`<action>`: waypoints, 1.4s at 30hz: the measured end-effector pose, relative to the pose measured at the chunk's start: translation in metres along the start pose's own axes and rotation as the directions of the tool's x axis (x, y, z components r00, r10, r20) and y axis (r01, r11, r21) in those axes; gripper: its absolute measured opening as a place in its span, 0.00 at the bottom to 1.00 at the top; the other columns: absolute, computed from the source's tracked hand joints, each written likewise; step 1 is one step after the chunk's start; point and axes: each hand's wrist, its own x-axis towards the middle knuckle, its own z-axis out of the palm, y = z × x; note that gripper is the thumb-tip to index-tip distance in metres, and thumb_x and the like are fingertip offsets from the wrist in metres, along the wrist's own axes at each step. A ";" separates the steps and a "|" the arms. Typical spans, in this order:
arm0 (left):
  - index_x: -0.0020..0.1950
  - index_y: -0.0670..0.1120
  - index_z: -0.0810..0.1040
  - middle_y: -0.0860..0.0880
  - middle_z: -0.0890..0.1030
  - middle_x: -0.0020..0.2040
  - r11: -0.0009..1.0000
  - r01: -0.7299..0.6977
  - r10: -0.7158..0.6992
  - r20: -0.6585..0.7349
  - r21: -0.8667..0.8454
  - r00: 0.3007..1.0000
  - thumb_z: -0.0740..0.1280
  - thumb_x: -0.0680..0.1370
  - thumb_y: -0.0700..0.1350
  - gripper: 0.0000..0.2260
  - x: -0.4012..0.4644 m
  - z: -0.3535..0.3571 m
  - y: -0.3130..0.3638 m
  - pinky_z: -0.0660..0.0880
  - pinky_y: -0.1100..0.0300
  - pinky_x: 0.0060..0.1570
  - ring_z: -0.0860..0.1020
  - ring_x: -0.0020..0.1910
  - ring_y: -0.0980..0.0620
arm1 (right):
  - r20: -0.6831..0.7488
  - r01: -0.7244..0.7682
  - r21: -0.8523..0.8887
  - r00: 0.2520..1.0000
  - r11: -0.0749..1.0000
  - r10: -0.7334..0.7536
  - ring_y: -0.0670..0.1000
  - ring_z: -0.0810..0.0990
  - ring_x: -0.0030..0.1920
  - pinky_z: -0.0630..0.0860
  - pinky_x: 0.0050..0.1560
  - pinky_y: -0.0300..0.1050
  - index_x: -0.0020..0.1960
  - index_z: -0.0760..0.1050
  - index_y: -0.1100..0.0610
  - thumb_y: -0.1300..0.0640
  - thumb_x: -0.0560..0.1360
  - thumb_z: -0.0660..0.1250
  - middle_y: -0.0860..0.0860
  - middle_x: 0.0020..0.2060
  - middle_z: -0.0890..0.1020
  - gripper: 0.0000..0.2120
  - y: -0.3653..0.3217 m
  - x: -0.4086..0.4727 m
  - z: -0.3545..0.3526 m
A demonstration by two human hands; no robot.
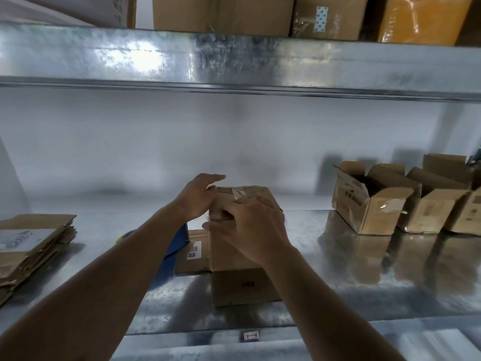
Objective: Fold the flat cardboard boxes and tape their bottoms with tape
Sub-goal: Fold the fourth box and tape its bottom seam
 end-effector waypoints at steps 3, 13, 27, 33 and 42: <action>0.77 0.50 0.71 0.48 0.75 0.73 0.998 0.048 -0.048 -0.005 0.045 0.999 0.58 0.87 0.43 0.18 -0.004 -0.003 -0.009 0.70 0.60 0.63 0.74 0.69 0.50 | 0.053 -0.041 -0.062 0.998 0.997 0.044 0.49 0.80 0.60 0.72 0.65 0.48 0.57 0.83 0.46 0.30 0.78 0.61 0.46 0.58 0.85 0.24 -0.002 -0.001 -0.001; 0.81 0.49 0.64 0.46 0.70 0.76 0.912 0.026 -0.070 0.093 0.410 0.993 0.70 0.80 0.46 0.30 -0.037 -0.007 -0.037 0.66 0.54 0.73 0.69 0.75 0.47 | 0.023 -0.184 -0.027 0.982 0.983 0.185 0.49 0.78 0.64 0.73 0.66 0.46 0.62 0.77 0.47 0.38 0.79 0.64 0.45 0.64 0.81 0.18 -0.006 -0.013 0.005; 0.84 0.55 0.54 0.51 0.65 0.79 0.842 -0.112 0.063 0.109 0.528 0.992 0.69 0.78 0.35 0.40 -0.059 -0.012 -0.056 0.76 0.54 0.60 0.74 0.69 0.46 | 0.069 -0.327 0.015 0.943 0.945 0.326 0.54 0.72 0.72 0.69 0.75 0.52 0.73 0.71 0.52 0.65 0.77 0.67 0.50 0.67 0.80 0.26 0.004 -0.030 -0.009; 0.82 0.54 0.63 0.54 0.66 0.80 0.871 -0.312 0.302 0.088 0.379 0.949 0.62 0.84 0.38 0.27 -0.049 0.005 -0.019 0.63 0.64 0.71 0.66 0.78 0.52 | 0.015 -0.362 -0.075 0.931 0.929 0.364 0.55 0.71 0.70 0.69 0.75 0.52 0.75 0.70 0.51 0.63 0.77 0.71 0.51 0.69 0.75 0.29 0.021 -0.040 -0.011; 0.73 0.52 0.79 0.54 0.72 0.77 0.856 -0.418 0.423 0.051 0.305 0.905 0.66 0.83 0.42 0.18 -0.052 0.020 -0.005 0.71 0.59 0.69 0.73 0.73 0.53 | 0.000 -0.406 -0.051 0.913 0.912 0.407 0.58 0.66 0.76 0.49 0.82 0.63 0.69 0.71 0.47 0.32 0.78 0.55 0.53 0.73 0.71 0.27 0.026 -0.039 -0.003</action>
